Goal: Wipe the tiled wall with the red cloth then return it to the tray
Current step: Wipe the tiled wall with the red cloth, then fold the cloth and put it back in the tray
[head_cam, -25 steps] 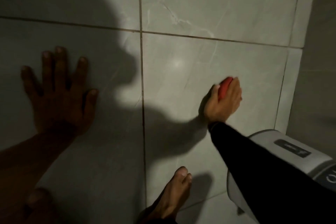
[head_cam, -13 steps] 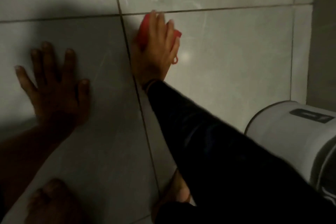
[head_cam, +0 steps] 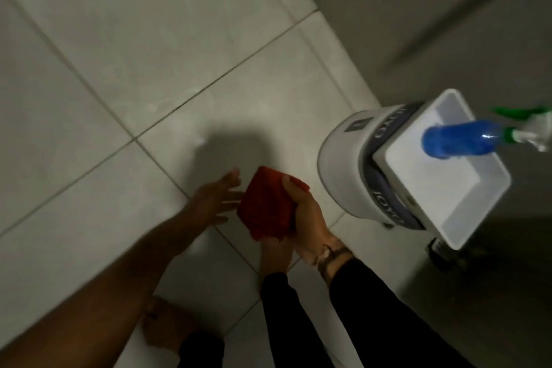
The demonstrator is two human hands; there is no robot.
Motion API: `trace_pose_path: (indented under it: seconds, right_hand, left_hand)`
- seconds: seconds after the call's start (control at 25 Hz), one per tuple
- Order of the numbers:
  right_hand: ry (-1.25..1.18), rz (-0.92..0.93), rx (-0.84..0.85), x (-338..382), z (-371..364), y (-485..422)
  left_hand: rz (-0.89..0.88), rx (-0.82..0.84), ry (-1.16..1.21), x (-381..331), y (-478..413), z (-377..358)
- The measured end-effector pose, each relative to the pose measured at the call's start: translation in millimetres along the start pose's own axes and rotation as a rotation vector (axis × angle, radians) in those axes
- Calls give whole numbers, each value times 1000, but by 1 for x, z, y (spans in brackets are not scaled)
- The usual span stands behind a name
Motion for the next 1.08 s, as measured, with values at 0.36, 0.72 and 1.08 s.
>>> trace_pose_path:
  seconds: [0.36,0.72,1.08]
  right_hand:
    - [-322,-9,-232,111,217,17]
    - [-136,-15,-557,145,319,-120]
    - [293,127,-769,138,330,-157]
  left_hand:
    - [-443,195,-451,-147,129,-220]
    - [-686,-48,-1054,-192,79,-382]
    - [-768,-265,-1116,-182,67,-400]
Point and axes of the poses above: each hand's wrist, its own y-axis away from the middle knuckle, its own z-axis out of the back of the hand, x = y × z, the point moved 7 cm from there along -y, towards the middle knuckle, and after that the axes turned 15 degrees about -x, right-handed, at the moved point
